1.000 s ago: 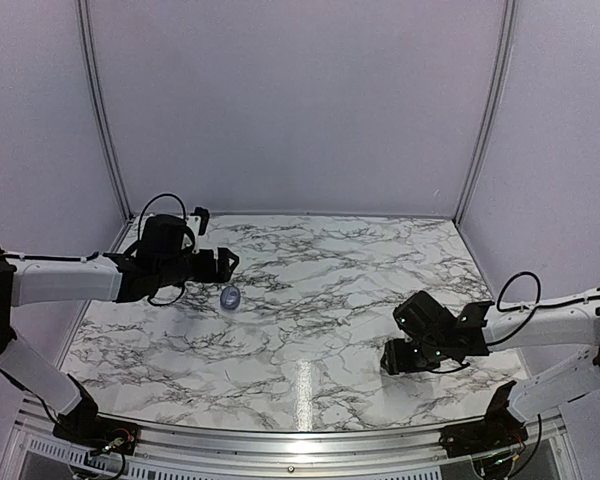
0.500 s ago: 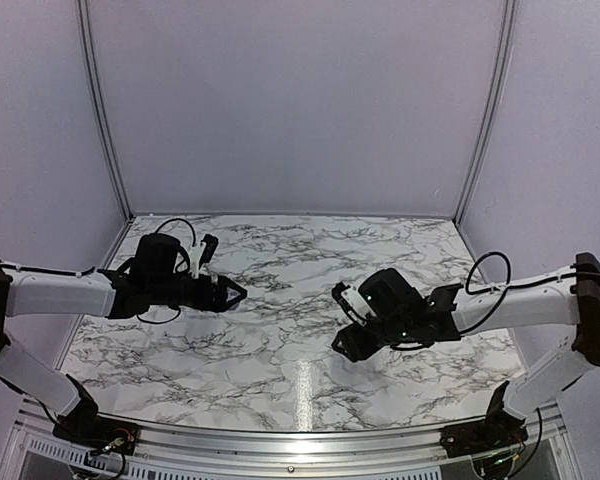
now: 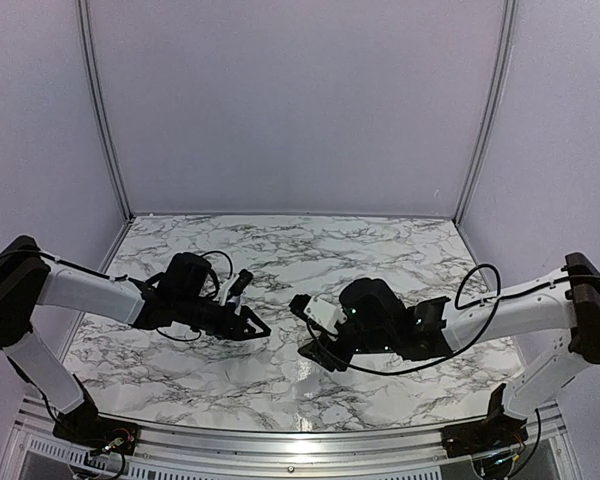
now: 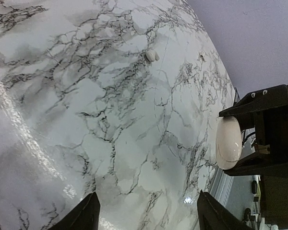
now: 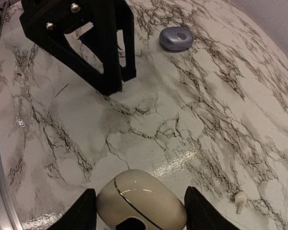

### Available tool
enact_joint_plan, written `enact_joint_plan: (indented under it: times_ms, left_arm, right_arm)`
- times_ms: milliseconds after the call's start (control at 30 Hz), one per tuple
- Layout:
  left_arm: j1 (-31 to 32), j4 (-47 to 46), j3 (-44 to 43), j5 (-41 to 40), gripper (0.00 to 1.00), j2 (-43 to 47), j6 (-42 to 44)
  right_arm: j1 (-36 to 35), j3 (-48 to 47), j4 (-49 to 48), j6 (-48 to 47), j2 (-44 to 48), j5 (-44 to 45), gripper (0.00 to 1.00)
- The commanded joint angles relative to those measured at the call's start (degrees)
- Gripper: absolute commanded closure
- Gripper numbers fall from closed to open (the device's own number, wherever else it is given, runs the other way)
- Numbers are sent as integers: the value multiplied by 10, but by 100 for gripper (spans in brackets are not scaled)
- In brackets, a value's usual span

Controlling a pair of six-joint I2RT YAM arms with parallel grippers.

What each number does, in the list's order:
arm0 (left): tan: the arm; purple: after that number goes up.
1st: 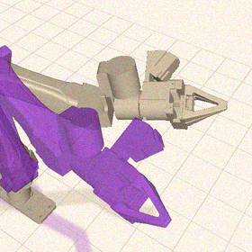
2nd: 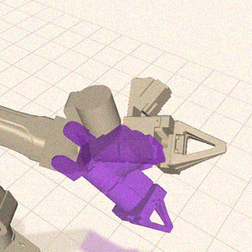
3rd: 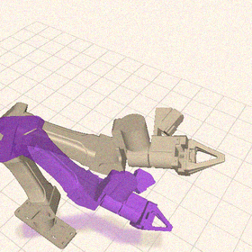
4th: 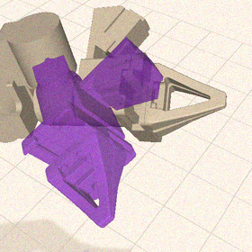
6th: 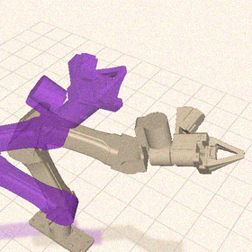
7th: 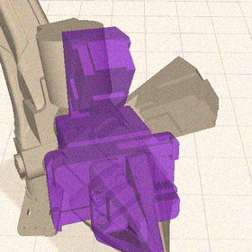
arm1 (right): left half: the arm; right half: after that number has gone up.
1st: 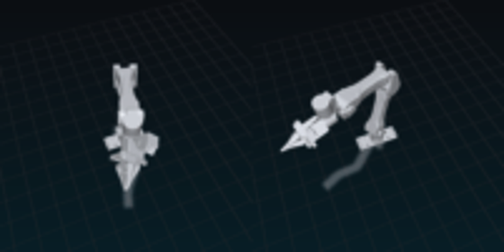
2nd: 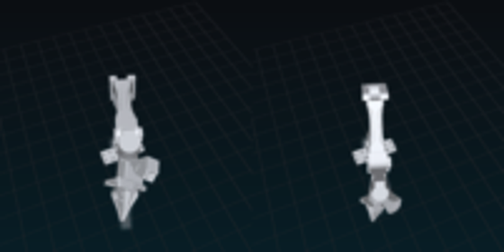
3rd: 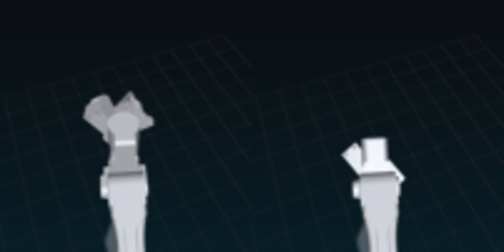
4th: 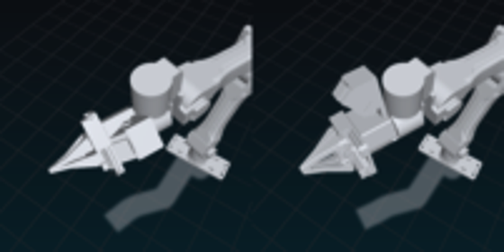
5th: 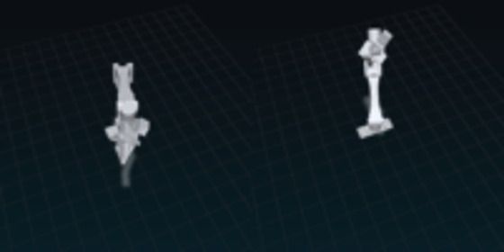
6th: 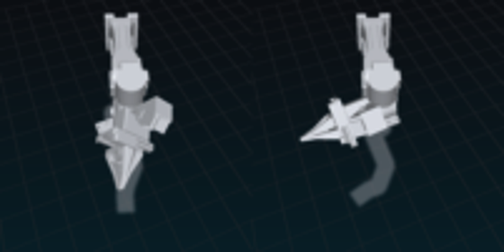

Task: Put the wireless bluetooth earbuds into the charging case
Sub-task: Pass from the right arm to the left

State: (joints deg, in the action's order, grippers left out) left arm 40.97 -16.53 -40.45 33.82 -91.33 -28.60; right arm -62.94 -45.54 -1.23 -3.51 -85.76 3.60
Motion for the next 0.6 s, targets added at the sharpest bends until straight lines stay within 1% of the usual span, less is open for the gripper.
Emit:
enact_joint_plan:
  times_ms: [0,133,300,567]
  left_arm:
    - [25,-38,-31,40,29,-21,-15]
    - [41,-55,-36,42,31,-30,-20]
    - [65,-101,-34,67,34,-39,-38]
    - [91,-114,-55,70,41,-70,-51]
  right_arm:
    - [-20,-28,-32,-43,-13,21,57]
    - [-32,-30,-33,-48,-16,23,57]
    - [-39,-34,-31,-51,-21,17,56]
    - [-51,-36,-30,-53,-13,23,57]
